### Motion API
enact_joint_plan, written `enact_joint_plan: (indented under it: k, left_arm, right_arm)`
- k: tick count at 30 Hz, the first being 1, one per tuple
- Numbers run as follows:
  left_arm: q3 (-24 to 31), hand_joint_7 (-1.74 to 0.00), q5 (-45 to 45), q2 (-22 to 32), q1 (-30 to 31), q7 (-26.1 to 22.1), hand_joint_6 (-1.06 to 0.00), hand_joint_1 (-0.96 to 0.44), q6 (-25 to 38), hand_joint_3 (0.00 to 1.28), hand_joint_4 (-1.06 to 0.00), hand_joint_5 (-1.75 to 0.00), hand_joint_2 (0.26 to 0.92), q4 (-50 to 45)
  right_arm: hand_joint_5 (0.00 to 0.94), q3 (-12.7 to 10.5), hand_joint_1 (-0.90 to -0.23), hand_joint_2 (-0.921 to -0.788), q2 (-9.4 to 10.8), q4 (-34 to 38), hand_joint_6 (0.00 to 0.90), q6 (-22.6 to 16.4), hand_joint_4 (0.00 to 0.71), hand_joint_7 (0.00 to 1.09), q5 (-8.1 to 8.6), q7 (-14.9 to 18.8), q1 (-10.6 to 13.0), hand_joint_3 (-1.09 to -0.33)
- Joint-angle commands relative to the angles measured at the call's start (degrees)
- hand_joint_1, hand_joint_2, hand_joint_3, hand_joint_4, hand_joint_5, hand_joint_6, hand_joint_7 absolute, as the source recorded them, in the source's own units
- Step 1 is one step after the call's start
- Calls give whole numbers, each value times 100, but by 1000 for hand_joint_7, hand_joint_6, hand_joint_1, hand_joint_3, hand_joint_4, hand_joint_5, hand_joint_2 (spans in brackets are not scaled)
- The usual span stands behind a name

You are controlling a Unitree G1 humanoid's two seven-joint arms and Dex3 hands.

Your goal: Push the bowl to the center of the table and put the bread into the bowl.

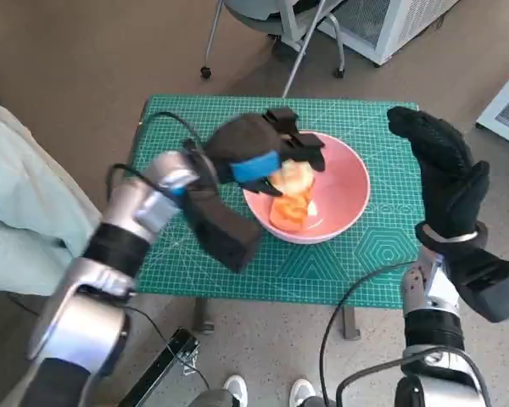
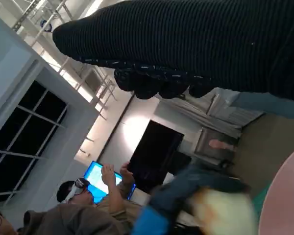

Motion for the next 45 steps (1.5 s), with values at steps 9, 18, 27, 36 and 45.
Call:
enact_joint_plan:
  k: [9, 18, 27, 36, 45]
  left_arm:
    - [-295, -476, 144, -133, -62, -369, -108, -103, 334, 21, -142, -20, 824, 161]
    - [51, -440, -399, -82, 105, -357, -133, -121, -101, 11, -136, -8, 828, 292]
    - [1146, -491, -1992, -112, 569, -539, -237, -269, -569, 34, -263, -61, 891, 234]
    - [2243, -402, -3733, -430, 1247, -775, -433, -308, -1047, 55, -484, -66, 920, -250]
    - [2698, -776, -4720, -819, 2312, -658, -243, -231, -496, 98, -480, -177, 917, -2167]
  right_arm:
    - [4, 10, -590, -921, 68, -116, 22, -79, 350, 826, -138, -248, 264, -809]
    - [3, 17, -600, -921, 90, -142, 22, -104, 350, 832, -209, -384, 290, -801]
    - [3, 64, -604, -921, 138, -254, 24, -123, 350, 836, -321, -538, 294, -792]
    - [4, 132, -595, -921, 108, -412, 27, -75, 352, 827, -352, -642, 207, -789]
    - [2, 202, -602, -921, 114, -603, 24, -17, 349, 813, -500, -841, 79, -783]
